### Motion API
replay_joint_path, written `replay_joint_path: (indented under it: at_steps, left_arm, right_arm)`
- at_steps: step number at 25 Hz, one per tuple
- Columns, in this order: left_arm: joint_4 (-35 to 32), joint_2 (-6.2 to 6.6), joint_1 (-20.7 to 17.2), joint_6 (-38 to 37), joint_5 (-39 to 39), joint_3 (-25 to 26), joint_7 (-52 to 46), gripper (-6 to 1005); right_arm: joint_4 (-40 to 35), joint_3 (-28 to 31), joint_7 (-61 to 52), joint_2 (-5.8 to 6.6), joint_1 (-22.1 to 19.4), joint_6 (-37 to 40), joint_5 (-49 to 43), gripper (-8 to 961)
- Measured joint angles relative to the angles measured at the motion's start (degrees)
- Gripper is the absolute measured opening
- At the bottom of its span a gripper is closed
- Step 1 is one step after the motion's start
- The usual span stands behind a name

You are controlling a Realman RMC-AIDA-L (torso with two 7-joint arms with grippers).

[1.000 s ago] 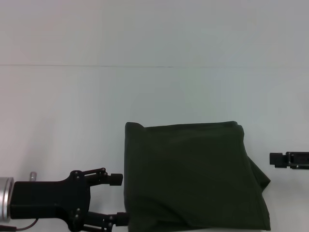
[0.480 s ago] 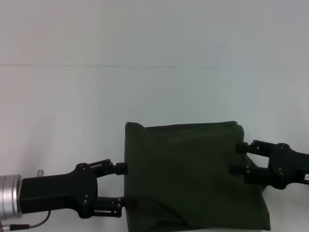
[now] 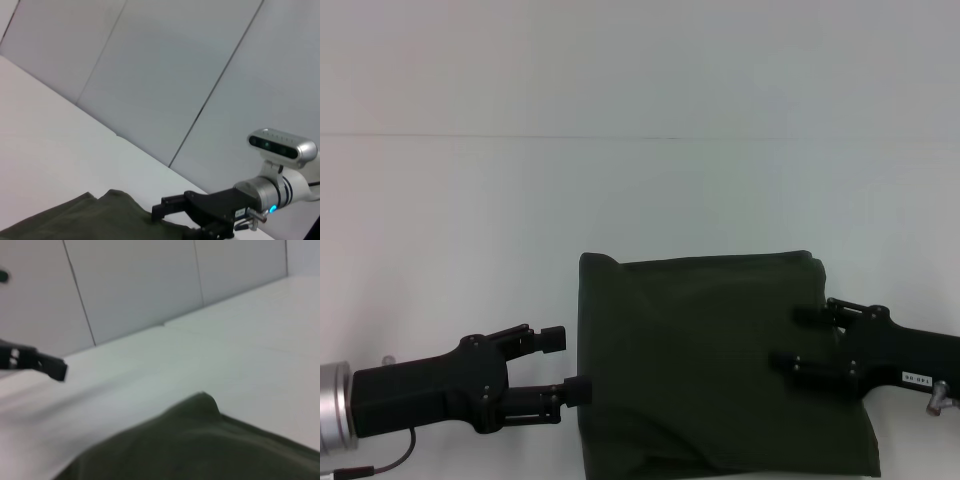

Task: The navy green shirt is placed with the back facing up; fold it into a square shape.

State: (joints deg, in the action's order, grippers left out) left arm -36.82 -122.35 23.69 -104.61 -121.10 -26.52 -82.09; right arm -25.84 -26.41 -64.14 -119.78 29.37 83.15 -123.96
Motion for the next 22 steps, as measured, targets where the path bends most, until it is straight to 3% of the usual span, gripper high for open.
replay_joint_path:
  at_steps: [6,13,17,22]
  left_arm:
    - [1.0,0.04,0.1,1.9,-0.3,0.1,-3.8,950]
    - [1.5,0.12,0.5,3.4,-0.2,-0.1,-6.5,949]
    - [1.5,0.42,1.9,4.6,-0.1,0.0,-12.8,949]
    - [1.5,1.25,5.4,7.1,-0.6,0.1,-28.2,949]
  right_arm:
    - [0.6,-3.8,0.3,0.05,-0.7,-5.9,-0.1,807]
    - [0.4,-3.9,1.2,0.14,-1.5,-7.9,-0.1,807]
    - [-0.9,-3.1,1.6,0.22,-2.4,-4.4,1.0,806]
    - [-4.7,-2.8,1.7,0.22,-5.2,3.3,2.9,806]
